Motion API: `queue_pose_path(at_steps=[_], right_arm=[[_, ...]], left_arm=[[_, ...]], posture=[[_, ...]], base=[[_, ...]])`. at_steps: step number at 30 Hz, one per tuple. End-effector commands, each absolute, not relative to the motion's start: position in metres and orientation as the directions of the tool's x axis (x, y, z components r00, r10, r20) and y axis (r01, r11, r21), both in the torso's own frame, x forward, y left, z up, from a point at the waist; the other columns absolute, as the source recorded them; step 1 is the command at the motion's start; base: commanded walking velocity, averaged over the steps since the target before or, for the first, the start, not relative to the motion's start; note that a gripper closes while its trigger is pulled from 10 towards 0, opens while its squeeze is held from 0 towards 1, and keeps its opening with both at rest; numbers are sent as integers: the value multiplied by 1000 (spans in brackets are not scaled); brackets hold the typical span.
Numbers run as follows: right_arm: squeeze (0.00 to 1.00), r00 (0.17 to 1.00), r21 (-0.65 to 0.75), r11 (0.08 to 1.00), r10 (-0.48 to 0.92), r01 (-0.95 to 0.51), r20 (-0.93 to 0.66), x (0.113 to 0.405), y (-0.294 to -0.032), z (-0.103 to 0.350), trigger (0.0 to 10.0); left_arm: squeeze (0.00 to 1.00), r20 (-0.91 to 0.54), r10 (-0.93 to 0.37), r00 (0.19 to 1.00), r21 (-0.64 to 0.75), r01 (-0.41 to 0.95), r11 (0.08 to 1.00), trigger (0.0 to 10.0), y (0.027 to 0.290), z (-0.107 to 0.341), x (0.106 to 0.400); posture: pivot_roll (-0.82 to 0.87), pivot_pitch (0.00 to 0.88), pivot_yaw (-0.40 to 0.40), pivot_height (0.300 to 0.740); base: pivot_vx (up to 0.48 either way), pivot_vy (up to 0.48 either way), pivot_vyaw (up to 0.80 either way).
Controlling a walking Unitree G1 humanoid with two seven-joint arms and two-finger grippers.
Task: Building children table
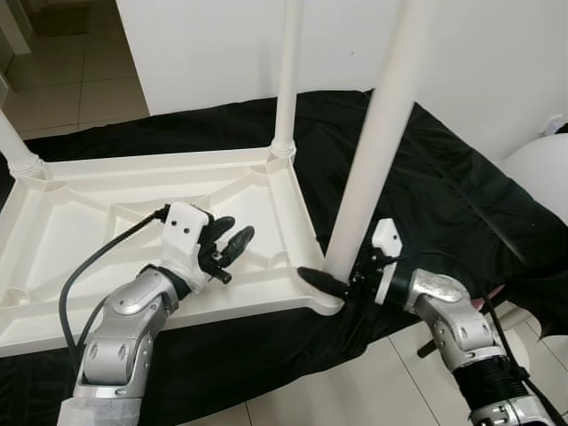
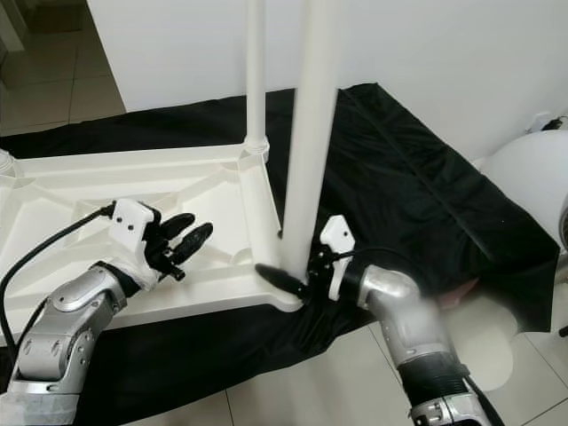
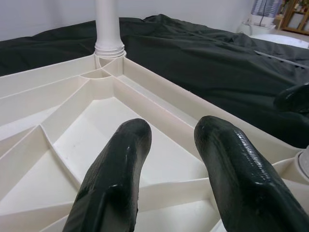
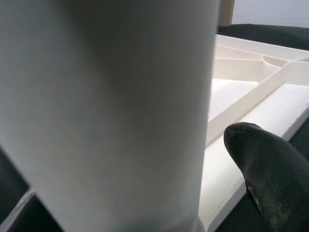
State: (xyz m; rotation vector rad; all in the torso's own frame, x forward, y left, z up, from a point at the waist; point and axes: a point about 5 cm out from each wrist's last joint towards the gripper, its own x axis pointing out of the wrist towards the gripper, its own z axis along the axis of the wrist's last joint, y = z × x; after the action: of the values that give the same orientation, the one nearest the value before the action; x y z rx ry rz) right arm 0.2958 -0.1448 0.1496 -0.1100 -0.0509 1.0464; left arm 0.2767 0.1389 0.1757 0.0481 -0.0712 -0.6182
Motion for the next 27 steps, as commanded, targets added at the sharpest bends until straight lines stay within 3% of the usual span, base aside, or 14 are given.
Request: queue_pose_path(at_steps=[1, 7, 13, 23, 27], right_arm=[[0, 539, -128, 532, 842, -837, -22, 299, -156, 150, 10000], [0, 622, -145, 613, 782, -777, -28, 305, -178, 150, 10000], [0, 764, -176, 755, 645, -632, 20, 318, -204, 154, 10000], [0, 797, -194, 787, 602, -586, 34, 320, -200, 149, 10000], [0, 819, -183, 811, 572, -556, 44, 322, -197, 153, 10000]], left_arm=[[0, 27, -585, 811, 63, 582, 811, 10000, 137, 169, 276], [0, 28, -610, 792, 70, 607, 792, 10000, 128, 166, 277], [0, 42, -633, 773, 88, 628, 773, 10000, 117, 170, 285], [0, 12, -669, 743, 64, 667, 742, 10000, 113, 164, 283], [0, 5, -675, 738, 126, 669, 733, 10000, 115, 165, 279]], posture=[[6, 61, -15, 740], [-15, 56, -3, 740], [-35, 40, 13, 740], [-44, 40, 18, 740], [-42, 40, 23, 740]], base=[[0, 0, 0], [0, 0, 0], [0, 0, 0], [0, 0, 0], [0, 0, 0]])
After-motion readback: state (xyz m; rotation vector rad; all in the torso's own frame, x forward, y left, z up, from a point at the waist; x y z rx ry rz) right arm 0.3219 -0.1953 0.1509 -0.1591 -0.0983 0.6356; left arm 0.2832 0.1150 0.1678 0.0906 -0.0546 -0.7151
